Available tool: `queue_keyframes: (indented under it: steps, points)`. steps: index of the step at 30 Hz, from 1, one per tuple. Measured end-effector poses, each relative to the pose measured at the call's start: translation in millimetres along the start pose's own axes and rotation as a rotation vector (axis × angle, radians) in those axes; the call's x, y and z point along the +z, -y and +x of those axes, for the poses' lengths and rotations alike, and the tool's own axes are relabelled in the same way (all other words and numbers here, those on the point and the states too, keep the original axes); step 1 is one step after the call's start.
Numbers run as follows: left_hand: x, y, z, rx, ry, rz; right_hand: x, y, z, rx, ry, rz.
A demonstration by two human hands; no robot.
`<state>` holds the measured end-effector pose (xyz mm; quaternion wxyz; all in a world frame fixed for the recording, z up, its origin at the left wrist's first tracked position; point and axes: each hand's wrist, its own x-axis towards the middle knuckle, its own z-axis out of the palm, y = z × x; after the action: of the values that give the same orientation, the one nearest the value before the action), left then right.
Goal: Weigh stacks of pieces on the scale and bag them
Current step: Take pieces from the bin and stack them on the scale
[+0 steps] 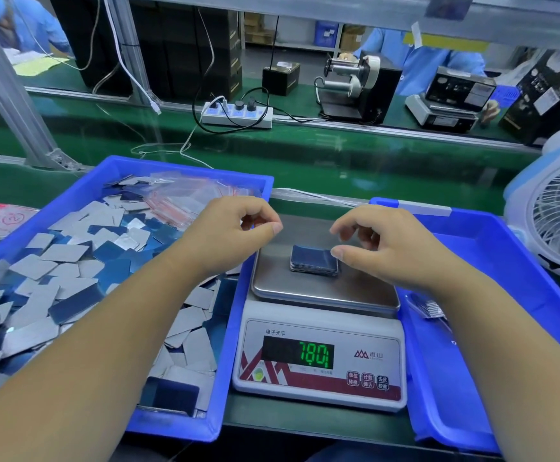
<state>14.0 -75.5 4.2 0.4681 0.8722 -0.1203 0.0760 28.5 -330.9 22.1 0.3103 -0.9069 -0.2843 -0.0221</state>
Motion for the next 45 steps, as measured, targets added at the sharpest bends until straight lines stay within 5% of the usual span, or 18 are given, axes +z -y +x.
queue_keyframes:
  steps: [7,14,31,39,45]
  points:
    - [-2,-2,6,-0.089,0.013,-0.03,-6,4,12,0.211,0.082,0.066]
    - [2,-27,19,-0.112,0.372,0.237,-12,24,28,0.329,0.428,0.027]
    - [11,-61,49,-0.169,0.72,0.502,-7,32,35,0.411,0.474,0.012]
    - [23,-40,18,-0.02,0.354,0.333,2,37,12,0.27,0.161,-0.168]
    - [23,-35,11,-0.058,0.288,0.242,10,32,7,0.308,0.132,-0.028]
